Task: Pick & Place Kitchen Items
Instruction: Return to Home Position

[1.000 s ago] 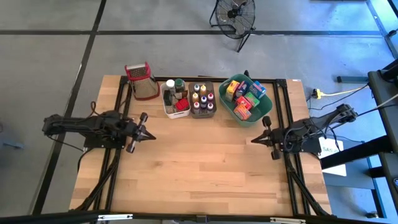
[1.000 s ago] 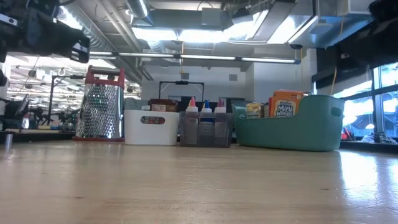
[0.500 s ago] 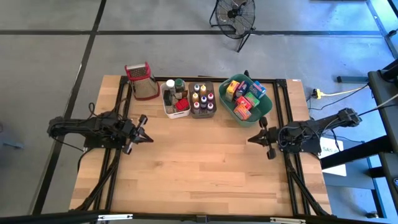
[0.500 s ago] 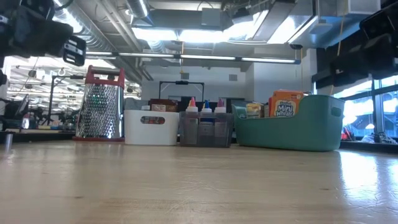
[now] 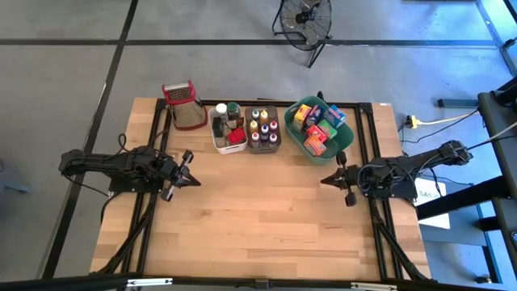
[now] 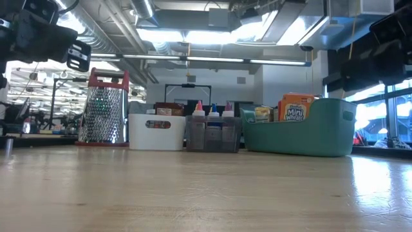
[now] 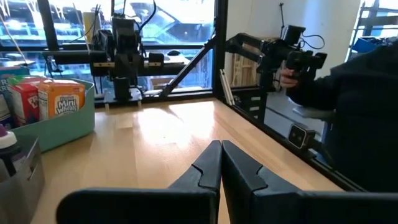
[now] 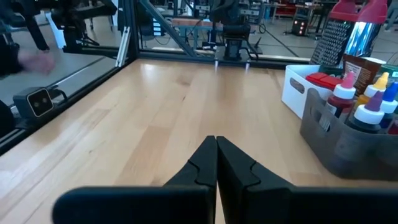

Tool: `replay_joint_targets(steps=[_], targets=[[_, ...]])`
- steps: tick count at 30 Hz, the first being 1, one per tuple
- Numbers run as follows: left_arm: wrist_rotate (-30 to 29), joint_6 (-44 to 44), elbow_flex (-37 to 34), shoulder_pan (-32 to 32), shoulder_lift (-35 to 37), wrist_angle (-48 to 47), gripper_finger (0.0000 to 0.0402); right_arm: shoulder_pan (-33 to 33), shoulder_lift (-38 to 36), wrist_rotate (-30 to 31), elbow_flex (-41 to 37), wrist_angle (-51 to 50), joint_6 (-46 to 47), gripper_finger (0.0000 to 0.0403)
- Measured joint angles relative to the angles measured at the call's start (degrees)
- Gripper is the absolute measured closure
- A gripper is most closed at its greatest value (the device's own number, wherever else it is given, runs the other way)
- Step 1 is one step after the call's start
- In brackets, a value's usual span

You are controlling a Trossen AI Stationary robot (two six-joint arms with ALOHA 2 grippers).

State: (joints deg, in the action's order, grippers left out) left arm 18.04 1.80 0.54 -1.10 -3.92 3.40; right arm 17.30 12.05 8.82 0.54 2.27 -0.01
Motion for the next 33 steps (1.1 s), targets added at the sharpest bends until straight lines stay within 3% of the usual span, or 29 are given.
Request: replay_joint_targets(steps=[7,11,14,20,33], targets=[[-0.09,0.0,0.0,0.0,0.0,-0.02,0.0398,0.0,-0.01,-0.38,0.02,0.12,-4.18,0.0398],[-0.1,0.0,0.0,0.0,0.0,-0.02,0.0396,0.02,0.0,-5.48,0.02,-0.73,-10.01,0.0398],[-0.11,0.0,0.0,0.0,0.01,-0.04,0.0397,0.02,0.0,-4.2,0.02,0.32,-13.29,0.0398],[-0.11,0.0,0.0,0.0,0.0,-0.04,0.0395,0.0,0.0,4.14,0.05,1.3,-8.43,0.0398],[-0.14,0.0,-0.02,0.0,0.0,-0.04,0.0394,0.0,0.2,4.48,0.07,0.51,-2.68,0.0398]])
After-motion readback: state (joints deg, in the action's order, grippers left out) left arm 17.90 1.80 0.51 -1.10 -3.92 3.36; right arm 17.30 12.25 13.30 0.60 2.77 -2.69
